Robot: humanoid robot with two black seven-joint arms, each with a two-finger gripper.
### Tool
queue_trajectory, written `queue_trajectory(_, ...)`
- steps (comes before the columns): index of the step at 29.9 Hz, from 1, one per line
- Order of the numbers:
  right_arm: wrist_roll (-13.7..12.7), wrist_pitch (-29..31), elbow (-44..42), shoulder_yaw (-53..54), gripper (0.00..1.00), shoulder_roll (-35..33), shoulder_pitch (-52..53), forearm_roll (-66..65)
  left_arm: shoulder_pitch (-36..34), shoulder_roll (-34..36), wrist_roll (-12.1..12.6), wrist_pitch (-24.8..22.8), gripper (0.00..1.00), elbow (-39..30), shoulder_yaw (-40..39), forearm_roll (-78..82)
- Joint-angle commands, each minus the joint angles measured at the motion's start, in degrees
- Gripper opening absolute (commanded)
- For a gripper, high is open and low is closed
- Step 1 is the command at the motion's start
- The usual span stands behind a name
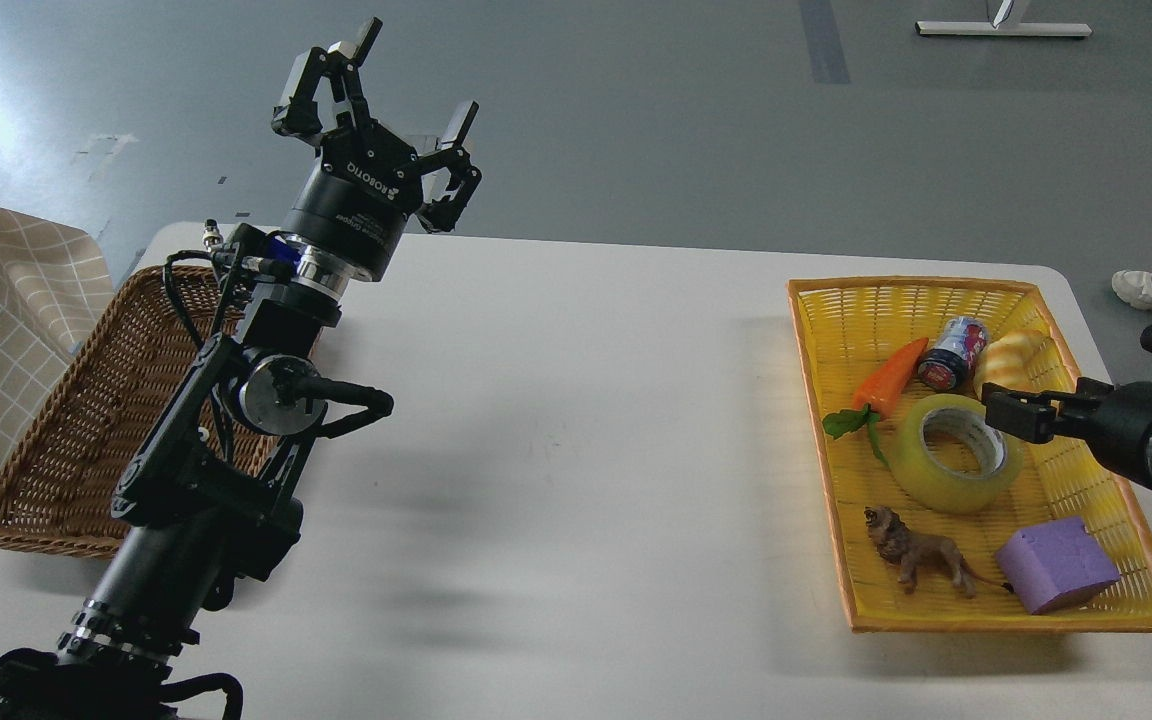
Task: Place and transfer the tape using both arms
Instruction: 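Move the right gripper down toward the yellow tape roll in the tray, then insert the right gripper into the tape roll's hole and grip it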
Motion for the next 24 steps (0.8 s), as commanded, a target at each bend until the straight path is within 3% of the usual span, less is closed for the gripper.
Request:
queue_trajectory(1,-0.1,0.0,-1.0,0.0,0.99,2.0,-0.1,-0.3,0.1,0.0,0.0,0.0,0.98,0.0,0.1,0.0)
queue_trajectory(11,-2.6,0.0,-2.2,-0.1,0.98,5.4,-1.4,-1.1,0.6,0.4,0.0,-0.1,0.98,0.0,0.1,0.0)
queue_trajectory(24,-2.7,0.0,-4.3,-0.1,0.94,6.0,-3.1,-1.2,1.0,0.7,0.0,-0.2,0.98,0.0,0.1,0.0)
